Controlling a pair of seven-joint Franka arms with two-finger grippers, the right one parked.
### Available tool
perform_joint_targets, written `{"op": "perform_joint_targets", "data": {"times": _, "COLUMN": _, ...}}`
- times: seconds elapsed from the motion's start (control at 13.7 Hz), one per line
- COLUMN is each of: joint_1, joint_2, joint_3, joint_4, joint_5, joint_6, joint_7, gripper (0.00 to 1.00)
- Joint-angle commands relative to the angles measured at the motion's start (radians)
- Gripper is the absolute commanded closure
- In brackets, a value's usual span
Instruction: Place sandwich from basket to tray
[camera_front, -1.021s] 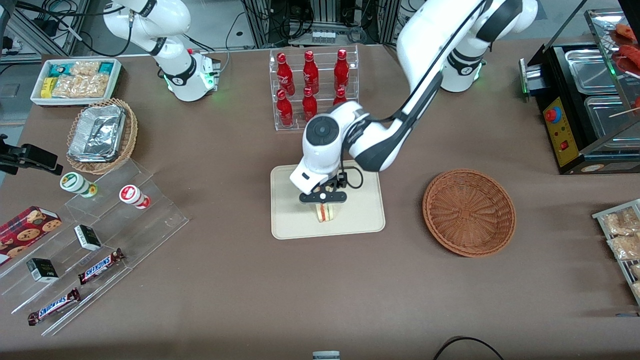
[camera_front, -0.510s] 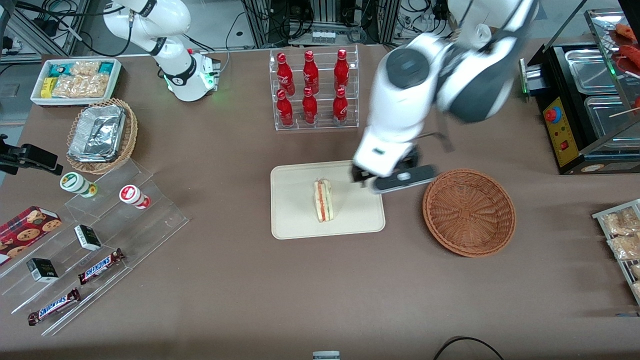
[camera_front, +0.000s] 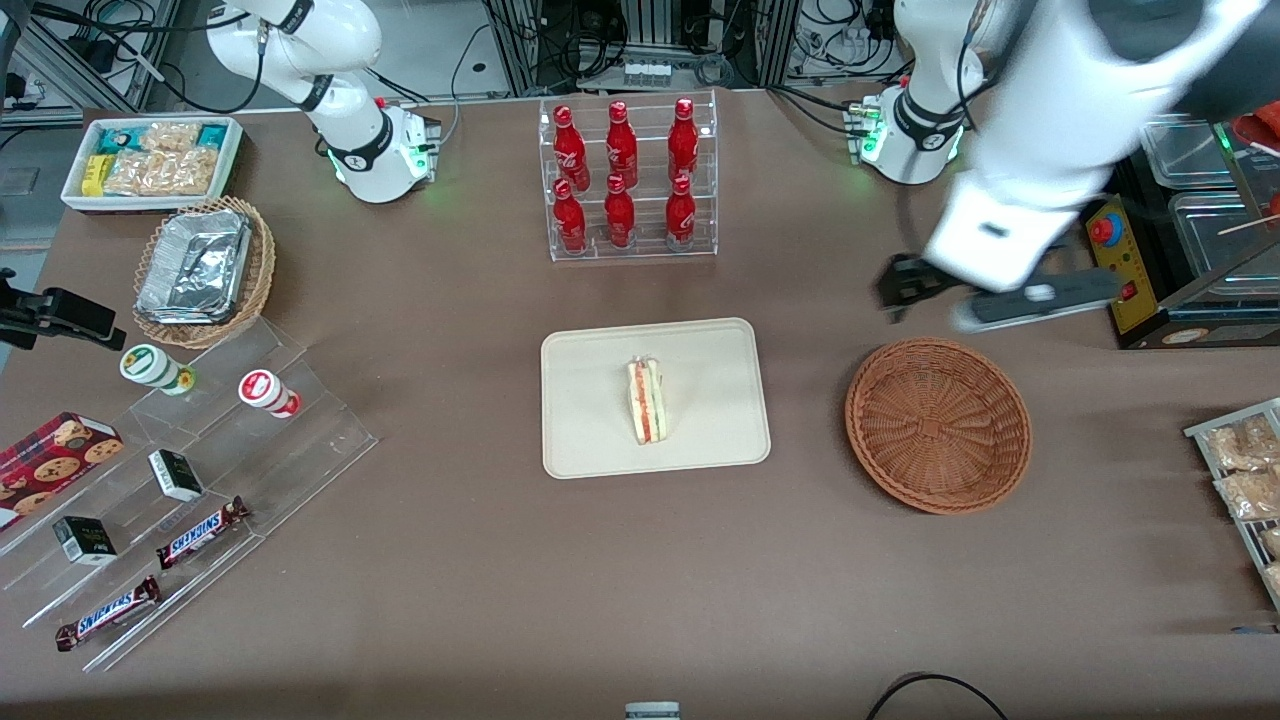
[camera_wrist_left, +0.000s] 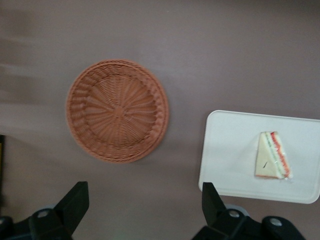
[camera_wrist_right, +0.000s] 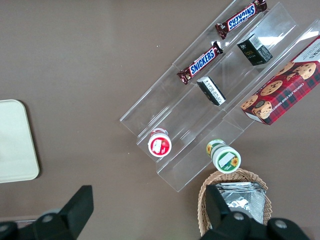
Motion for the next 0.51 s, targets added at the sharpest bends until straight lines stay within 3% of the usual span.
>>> {"op": "perform_joint_targets", "data": {"times": 0.0, "joint_1": 0.105, "joint_2": -0.086, "joint_3": -0.009, "joint_4": -0.048, "joint_5": -0.034, "joint_6": -0.06, "joint_7": 0.171, "gripper": 0.0}}
{"op": "perform_joint_targets", "data": {"times": 0.15, "joint_1": 0.138, "joint_2": -0.108, "joint_3": 0.009, "joint_4": -0.049, "joint_5": -0.034, "joint_6": -0.099, "joint_7": 0.274, "gripper": 0.0}}
{"op": "perform_joint_targets", "data": {"times": 0.44, "joint_1": 0.121, "joint_2": -0.157, "joint_3": 0.156, "joint_4": -0.078, "joint_5": -0.034, "joint_6": -0.137, "joint_7": 0.441, "gripper": 0.0}}
